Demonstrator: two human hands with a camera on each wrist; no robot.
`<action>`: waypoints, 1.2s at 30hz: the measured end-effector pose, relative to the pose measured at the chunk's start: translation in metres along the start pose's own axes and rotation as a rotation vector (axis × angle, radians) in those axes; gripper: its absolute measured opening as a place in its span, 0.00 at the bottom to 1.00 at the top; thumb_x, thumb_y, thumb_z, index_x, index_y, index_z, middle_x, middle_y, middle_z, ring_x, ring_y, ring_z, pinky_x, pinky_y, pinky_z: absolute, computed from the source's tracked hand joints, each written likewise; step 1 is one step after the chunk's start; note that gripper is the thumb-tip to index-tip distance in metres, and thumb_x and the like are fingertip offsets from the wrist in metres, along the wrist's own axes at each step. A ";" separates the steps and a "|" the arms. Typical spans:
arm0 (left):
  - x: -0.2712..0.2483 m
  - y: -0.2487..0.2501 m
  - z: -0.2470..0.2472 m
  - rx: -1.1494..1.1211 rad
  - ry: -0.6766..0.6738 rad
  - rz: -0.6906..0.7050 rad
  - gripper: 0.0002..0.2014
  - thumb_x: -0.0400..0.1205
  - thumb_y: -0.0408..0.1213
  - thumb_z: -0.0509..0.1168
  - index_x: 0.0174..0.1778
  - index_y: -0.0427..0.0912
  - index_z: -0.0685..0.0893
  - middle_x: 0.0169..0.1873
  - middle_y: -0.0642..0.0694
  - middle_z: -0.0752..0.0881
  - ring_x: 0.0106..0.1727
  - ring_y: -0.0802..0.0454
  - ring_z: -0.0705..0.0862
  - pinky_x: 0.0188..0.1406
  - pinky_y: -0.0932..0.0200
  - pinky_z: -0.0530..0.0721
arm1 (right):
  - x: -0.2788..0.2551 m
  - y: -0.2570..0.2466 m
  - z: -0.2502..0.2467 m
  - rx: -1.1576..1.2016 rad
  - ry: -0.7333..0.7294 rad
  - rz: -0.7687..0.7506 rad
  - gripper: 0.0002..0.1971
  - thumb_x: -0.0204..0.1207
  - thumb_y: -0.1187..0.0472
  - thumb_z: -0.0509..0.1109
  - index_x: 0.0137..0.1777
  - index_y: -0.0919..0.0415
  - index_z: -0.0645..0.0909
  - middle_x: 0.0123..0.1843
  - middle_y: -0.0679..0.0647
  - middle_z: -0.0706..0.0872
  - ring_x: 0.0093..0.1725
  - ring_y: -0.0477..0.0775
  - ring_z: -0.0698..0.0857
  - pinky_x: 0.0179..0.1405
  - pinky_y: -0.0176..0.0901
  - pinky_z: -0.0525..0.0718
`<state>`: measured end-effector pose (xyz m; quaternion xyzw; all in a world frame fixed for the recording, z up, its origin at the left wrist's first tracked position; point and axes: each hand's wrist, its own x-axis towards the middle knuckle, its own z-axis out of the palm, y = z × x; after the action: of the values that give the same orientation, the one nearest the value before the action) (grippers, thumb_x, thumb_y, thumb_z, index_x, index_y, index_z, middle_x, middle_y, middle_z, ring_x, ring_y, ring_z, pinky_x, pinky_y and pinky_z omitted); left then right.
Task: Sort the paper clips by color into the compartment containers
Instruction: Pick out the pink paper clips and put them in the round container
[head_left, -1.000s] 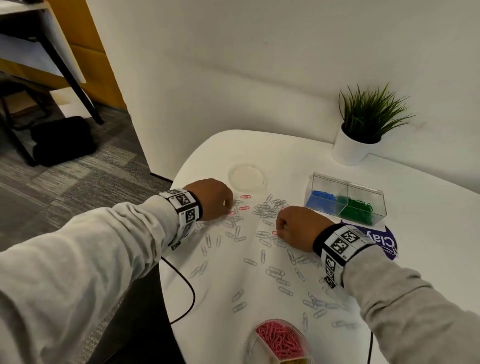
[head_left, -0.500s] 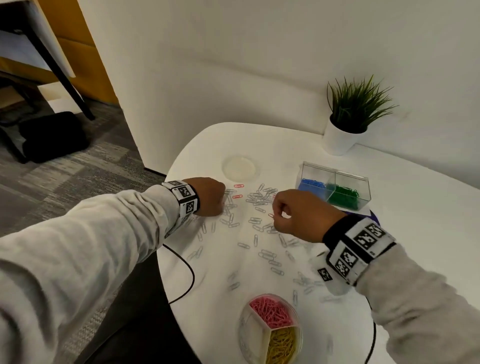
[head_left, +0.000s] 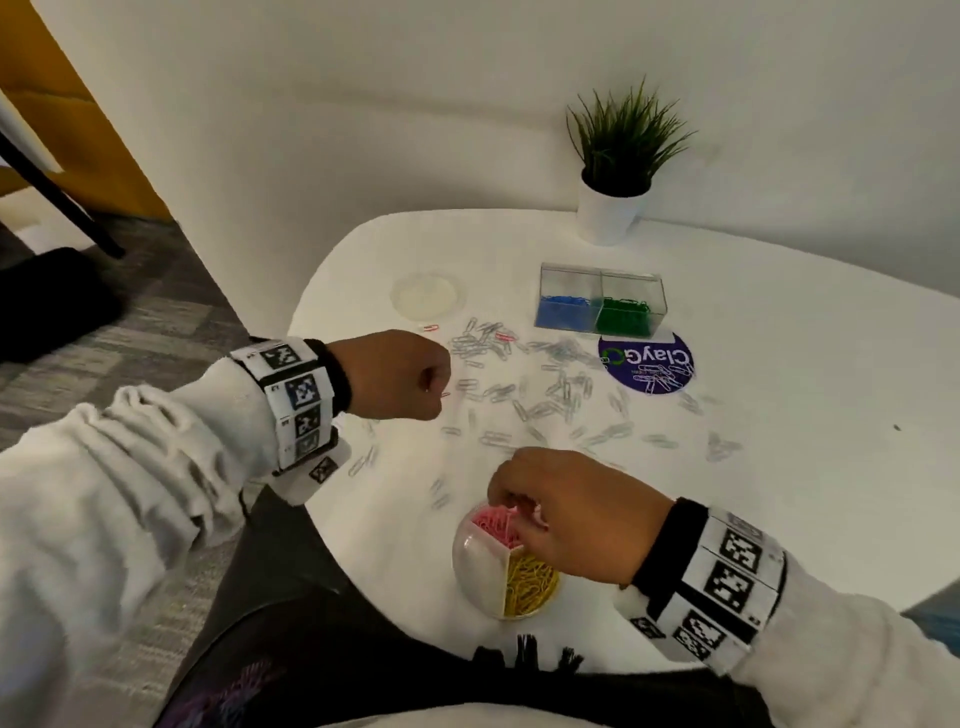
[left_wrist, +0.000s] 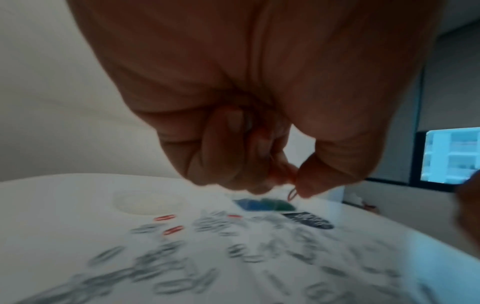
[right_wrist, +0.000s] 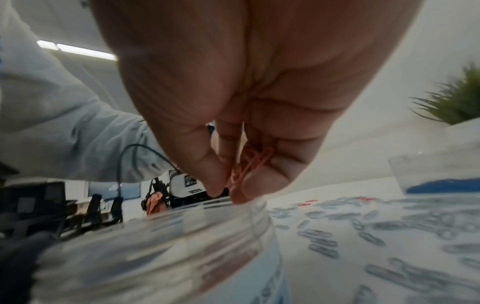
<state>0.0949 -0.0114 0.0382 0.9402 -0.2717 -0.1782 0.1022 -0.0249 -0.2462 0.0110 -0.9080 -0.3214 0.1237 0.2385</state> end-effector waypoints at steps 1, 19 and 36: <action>-0.007 0.010 0.001 -0.007 -0.035 0.021 0.05 0.76 0.41 0.67 0.37 0.51 0.76 0.31 0.57 0.79 0.33 0.60 0.74 0.35 0.62 0.72 | -0.003 0.000 0.000 0.037 0.032 0.023 0.11 0.78 0.60 0.67 0.59 0.50 0.81 0.52 0.44 0.84 0.46 0.42 0.81 0.49 0.39 0.82; -0.030 0.097 0.052 0.089 -0.087 0.360 0.03 0.80 0.45 0.67 0.48 0.54 0.80 0.41 0.58 0.77 0.40 0.58 0.77 0.43 0.60 0.79 | -0.028 0.025 -0.009 0.128 0.065 0.337 0.04 0.76 0.53 0.72 0.44 0.46 0.78 0.41 0.40 0.82 0.41 0.39 0.79 0.36 0.28 0.70; -0.045 0.068 0.045 -0.198 0.005 0.424 0.06 0.83 0.38 0.68 0.53 0.52 0.87 0.44 0.59 0.88 0.44 0.63 0.86 0.46 0.63 0.85 | -0.031 0.032 -0.002 0.097 0.051 0.321 0.01 0.80 0.51 0.68 0.47 0.45 0.79 0.43 0.38 0.82 0.44 0.39 0.82 0.41 0.29 0.75</action>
<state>0.0099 -0.0479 0.0292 0.8478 -0.4442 -0.1762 0.2298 -0.0312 -0.2884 -0.0014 -0.9380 -0.1595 0.1525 0.2673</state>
